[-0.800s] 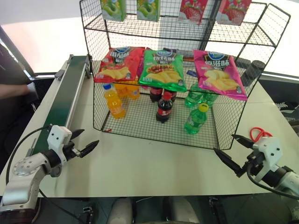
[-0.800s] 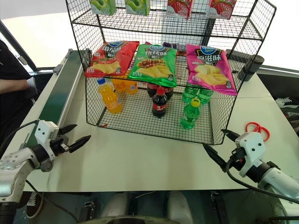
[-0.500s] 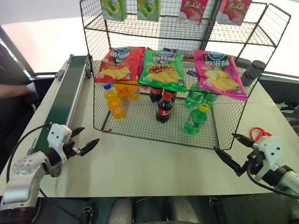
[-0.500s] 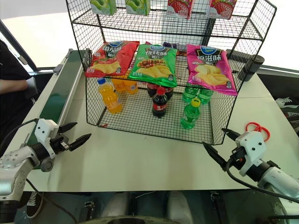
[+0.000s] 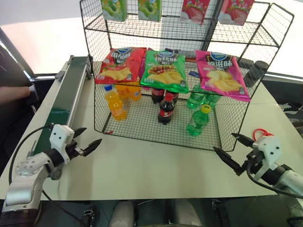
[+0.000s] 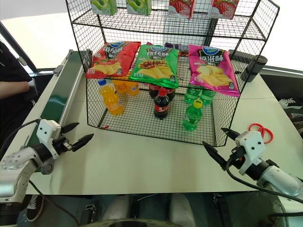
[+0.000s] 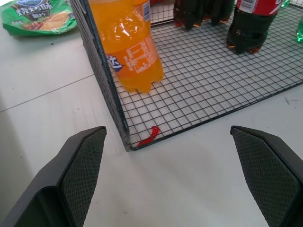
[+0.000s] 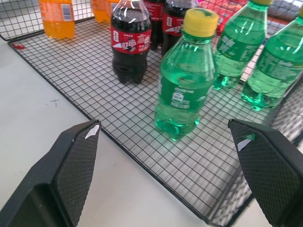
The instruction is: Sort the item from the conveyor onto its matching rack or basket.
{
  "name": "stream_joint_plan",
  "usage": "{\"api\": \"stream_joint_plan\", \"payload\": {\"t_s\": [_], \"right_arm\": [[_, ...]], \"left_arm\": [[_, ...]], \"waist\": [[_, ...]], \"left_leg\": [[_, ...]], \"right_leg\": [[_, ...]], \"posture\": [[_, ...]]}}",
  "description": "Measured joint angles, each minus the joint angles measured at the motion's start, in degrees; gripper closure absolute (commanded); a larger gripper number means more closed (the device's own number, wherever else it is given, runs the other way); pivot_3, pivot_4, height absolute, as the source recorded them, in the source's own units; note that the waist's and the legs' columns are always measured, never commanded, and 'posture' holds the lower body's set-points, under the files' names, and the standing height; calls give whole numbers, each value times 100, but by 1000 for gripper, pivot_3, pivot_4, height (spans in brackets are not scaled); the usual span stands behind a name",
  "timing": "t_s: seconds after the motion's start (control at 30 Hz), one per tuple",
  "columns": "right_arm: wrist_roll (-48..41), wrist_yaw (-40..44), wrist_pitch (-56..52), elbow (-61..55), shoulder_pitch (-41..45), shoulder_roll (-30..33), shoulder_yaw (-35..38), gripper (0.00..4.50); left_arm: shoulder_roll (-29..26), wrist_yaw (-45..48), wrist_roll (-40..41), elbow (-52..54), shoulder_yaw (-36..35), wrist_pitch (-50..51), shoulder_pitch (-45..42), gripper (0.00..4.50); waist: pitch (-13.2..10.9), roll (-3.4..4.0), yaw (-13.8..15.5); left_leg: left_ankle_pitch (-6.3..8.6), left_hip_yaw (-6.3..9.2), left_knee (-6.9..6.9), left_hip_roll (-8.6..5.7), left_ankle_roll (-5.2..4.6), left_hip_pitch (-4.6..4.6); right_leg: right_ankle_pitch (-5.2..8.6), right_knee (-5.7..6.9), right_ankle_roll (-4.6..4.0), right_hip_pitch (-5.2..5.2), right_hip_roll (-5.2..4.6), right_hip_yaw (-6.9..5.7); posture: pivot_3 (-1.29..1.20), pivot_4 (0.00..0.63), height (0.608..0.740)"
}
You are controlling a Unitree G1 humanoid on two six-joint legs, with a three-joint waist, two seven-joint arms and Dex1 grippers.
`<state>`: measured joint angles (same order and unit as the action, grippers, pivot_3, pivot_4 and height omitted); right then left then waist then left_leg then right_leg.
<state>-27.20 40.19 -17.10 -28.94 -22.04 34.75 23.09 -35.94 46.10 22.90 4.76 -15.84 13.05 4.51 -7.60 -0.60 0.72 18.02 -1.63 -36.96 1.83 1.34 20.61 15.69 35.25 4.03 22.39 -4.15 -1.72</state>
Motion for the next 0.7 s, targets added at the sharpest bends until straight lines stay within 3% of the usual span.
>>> {"api": "stream_joint_plan", "payload": {"t_s": [0.7], "right_arm": [[-2, -270, -15, -186, -37, -111, -212, 0]], "left_arm": [[-3, 105, 8, 2, 146, 21, -39, 28]], "waist": [[0, 1, -2]], "left_leg": [[0, 0, 0, -1, 0, 1]], "right_leg": [[0, 0, 0, 0, -1, 0]], "posture": [[0, 150, 740]]}}
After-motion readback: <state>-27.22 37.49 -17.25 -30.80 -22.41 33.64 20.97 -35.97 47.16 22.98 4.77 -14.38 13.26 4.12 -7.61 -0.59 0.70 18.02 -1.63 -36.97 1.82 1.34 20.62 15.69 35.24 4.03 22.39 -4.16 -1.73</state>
